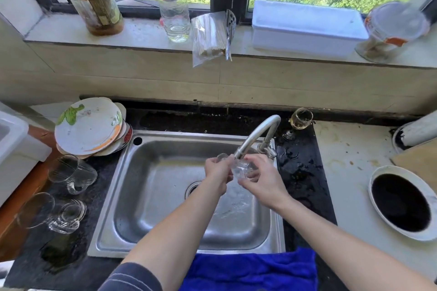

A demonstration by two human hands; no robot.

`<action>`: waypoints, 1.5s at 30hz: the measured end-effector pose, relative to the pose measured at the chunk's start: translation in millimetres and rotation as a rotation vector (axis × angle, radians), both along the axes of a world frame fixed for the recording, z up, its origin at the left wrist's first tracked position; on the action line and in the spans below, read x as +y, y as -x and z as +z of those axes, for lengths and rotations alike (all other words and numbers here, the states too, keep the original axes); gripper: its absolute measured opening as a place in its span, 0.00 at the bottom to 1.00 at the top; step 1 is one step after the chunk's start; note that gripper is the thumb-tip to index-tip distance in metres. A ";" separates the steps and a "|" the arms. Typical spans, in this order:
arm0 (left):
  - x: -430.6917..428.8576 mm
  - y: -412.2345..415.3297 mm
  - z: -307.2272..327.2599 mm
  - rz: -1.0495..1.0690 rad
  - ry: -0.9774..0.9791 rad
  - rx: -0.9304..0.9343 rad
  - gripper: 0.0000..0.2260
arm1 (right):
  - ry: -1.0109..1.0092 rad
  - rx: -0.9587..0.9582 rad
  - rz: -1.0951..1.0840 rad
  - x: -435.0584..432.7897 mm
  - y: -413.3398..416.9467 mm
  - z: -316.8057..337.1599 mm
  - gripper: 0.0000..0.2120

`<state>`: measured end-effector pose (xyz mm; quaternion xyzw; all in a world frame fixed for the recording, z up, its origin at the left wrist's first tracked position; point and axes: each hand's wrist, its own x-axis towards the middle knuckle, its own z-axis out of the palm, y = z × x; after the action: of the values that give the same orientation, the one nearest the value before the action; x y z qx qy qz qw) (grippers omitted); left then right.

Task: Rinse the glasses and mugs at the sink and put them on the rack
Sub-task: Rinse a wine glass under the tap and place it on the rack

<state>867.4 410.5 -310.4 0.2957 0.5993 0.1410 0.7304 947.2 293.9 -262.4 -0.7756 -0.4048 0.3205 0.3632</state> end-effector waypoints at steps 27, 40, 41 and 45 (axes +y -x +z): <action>-6.1 2.9 47.8 -0.200 0.216 -0.555 0.13 | 0.231 1.347 -0.824 -23.3 -4.1 -30.5 0.21; 9.6 15.6 31.9 -0.168 -0.038 -0.041 0.06 | 0.280 0.014 0.093 -16.6 -21.6 8.7 0.27; 8.3 14.2 35.6 -0.198 -0.090 -0.061 0.04 | 0.357 -0.076 0.192 -11.9 -21.2 9.8 0.28; 1.2 11.1 54.9 -0.335 -0.217 -0.114 0.07 | 0.393 -0.124 0.296 14.5 -4.5 0.0 0.16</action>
<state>856.2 411.7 -255.5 0.4597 0.4808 0.0975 0.7403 951.6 308.5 -262.3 -0.7818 -0.4652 0.3946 0.1290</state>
